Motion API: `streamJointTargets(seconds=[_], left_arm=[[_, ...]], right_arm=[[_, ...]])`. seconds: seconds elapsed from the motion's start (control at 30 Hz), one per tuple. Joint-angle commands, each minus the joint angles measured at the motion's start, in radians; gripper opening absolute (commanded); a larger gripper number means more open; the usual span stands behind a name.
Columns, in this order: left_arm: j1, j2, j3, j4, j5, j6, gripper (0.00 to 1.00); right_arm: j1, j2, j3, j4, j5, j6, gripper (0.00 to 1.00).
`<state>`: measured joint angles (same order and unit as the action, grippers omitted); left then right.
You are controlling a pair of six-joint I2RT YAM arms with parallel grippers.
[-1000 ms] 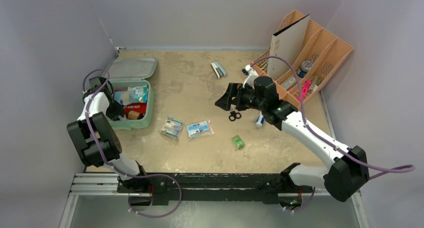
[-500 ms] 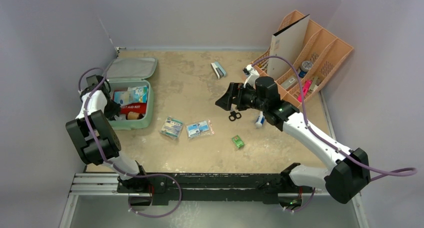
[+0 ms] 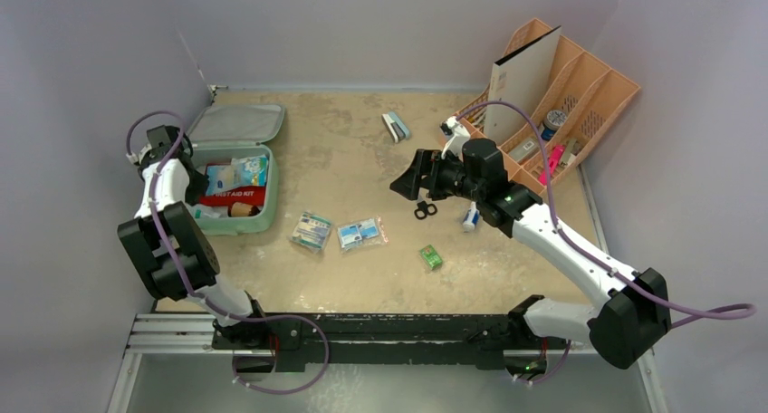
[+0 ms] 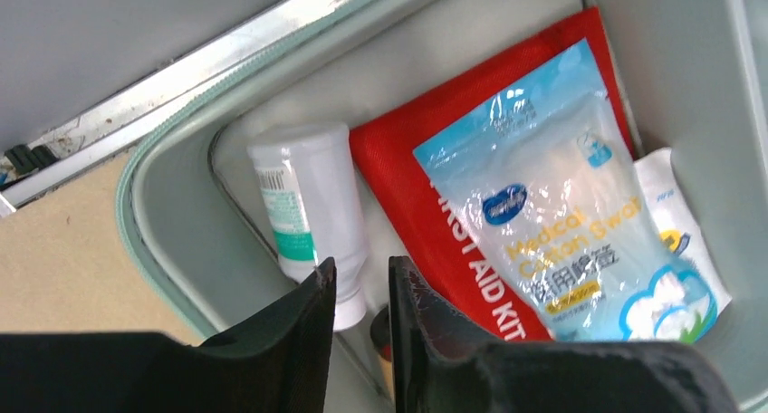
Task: Organize the medicine kit
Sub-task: Adjust the pill bottle in the medicine box.
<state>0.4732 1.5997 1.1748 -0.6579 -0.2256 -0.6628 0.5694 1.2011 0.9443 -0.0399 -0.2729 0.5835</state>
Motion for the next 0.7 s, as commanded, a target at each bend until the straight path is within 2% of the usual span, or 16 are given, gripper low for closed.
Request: streamJointTargets(seconds=[0.0, 0.2, 0.47, 0.67], left_arm=[[0.016, 0.046, 0.014, 0.088, -0.060, -0.045, 0.24], [0.027, 0.088, -0.002, 0.168, -0.066, -0.040, 0.23], [0.035, 0.084, 0.017, 0.083, -0.167, -0.032, 0.22], [0.035, 0.067, -0.015, 0.069, -0.172, -0.046, 0.22]], right_arm=[[0.006, -0.041, 0.020, 0.022, 0.025, -0.008, 0.99], [0.008, -0.046, 0.039, -0.002, 0.040, -0.028, 0.99], [0.008, -0.052, 0.028, 0.003, 0.032, -0.027, 0.99], [0.009, -0.061, 0.019, 0.008, 0.023, -0.023, 0.99]])
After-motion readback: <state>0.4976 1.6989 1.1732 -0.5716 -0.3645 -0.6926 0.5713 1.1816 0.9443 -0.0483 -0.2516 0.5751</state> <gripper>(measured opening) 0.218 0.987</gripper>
